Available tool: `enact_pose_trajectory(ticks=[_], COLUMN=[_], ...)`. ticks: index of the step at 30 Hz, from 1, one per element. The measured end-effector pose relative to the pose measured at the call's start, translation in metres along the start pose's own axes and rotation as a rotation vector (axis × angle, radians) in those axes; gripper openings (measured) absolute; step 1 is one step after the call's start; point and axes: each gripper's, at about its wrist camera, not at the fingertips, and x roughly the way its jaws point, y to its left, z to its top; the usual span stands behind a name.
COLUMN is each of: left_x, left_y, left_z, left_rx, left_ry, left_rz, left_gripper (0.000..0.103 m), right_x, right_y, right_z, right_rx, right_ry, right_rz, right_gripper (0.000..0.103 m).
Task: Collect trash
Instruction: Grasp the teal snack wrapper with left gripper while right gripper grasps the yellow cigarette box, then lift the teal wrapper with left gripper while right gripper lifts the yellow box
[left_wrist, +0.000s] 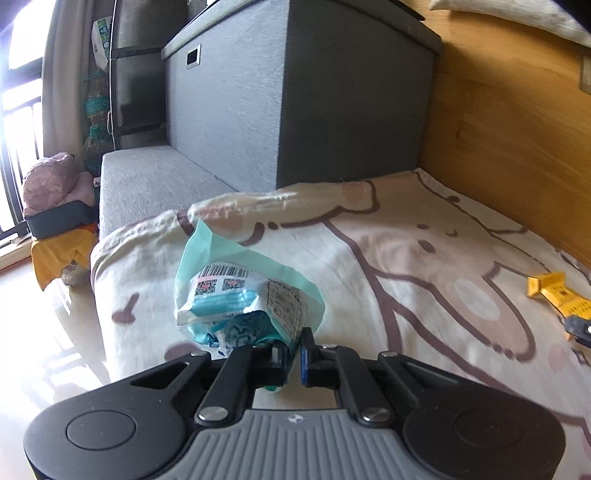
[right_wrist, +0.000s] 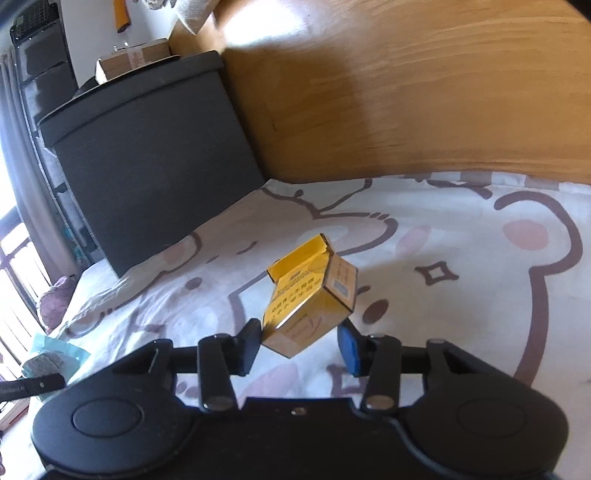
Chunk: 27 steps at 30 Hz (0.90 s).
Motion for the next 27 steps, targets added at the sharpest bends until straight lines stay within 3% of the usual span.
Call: enact_pose_trajectory(ticks=[17,27], left_x=[-0.082,-0.139], left_y=[-0.019,-0.031], left_z=[-0.052,-0.086], left_rx=[-0.021,-0.067], left_ry=[0.015,-0.001], left_rz=[-0.096,-0.153], left_gripper=[0.005,0.003], right_x=[-0.090,-0.167], right_y=[-0.002,0.013], right_z=[-0.049,-0.077], right_rx=[0.061,-0.053], right_ry=[0.051,0.113], right_rz=[0.035,0.054], right_gripper=[0.037,0.033])
